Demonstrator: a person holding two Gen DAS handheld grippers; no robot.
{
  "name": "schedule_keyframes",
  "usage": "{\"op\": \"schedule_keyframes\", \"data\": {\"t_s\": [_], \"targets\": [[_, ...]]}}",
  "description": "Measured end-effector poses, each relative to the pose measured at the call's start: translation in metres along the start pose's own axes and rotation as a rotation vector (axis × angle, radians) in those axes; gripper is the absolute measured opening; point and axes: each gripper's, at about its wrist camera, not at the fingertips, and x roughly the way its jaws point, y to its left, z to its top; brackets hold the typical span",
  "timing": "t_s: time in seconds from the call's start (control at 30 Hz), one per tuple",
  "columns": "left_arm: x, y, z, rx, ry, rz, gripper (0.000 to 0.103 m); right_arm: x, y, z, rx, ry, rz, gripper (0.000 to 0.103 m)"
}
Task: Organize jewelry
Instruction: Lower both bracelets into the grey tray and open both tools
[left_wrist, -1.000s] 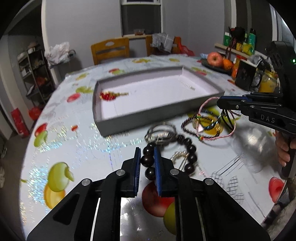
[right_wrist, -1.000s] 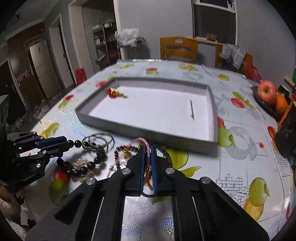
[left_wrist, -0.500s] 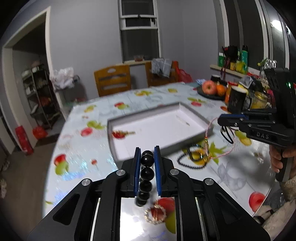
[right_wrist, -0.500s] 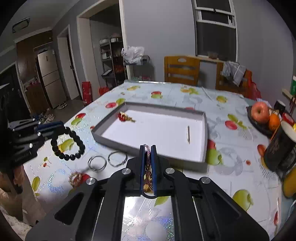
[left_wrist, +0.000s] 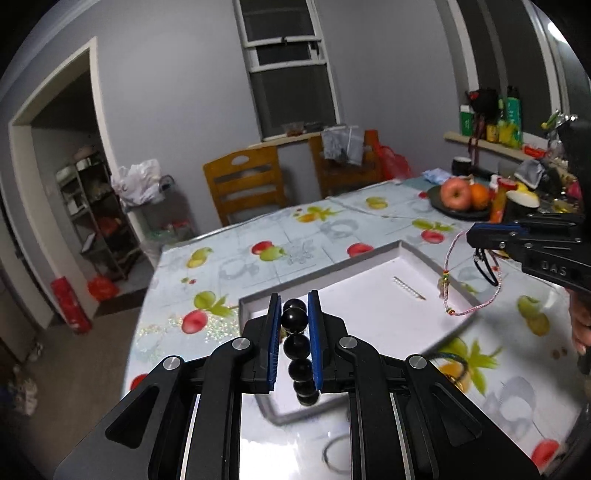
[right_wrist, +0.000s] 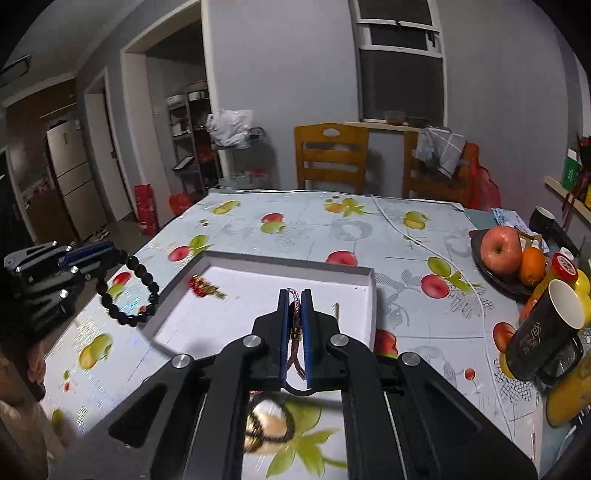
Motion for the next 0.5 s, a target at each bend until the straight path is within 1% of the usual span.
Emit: {"op": "schedule_keyframes", "data": {"t_s": [0.07,0.13,0.23,0.4,0.5], "targets": [[0.013,0.001,0.001,-0.014,0.005,-0.007,0.016,0.009,-0.001,-0.001,0.002,-0.001,-0.021,0.006],[0.022,0.004,-0.001,-0.041,0.007,-0.032,0.016,0.018,0.000,-0.005,-0.003,0.000,-0.047,0.006],[0.037,0.011,-0.010,-0.105,0.020,-0.068,0.016,0.032,-0.001,-0.016,-0.009,0.020,-0.077,0.006],[0.065,0.030,-0.034,-0.174,0.093,-0.051,0.016,0.061,-0.014,-0.035,0.022,0.096,-0.091,0.006],[0.071,0.045,-0.046,-0.225,0.114,-0.036,0.016,0.067,-0.021,-0.043,0.043,0.108,-0.093,0.006]]}}
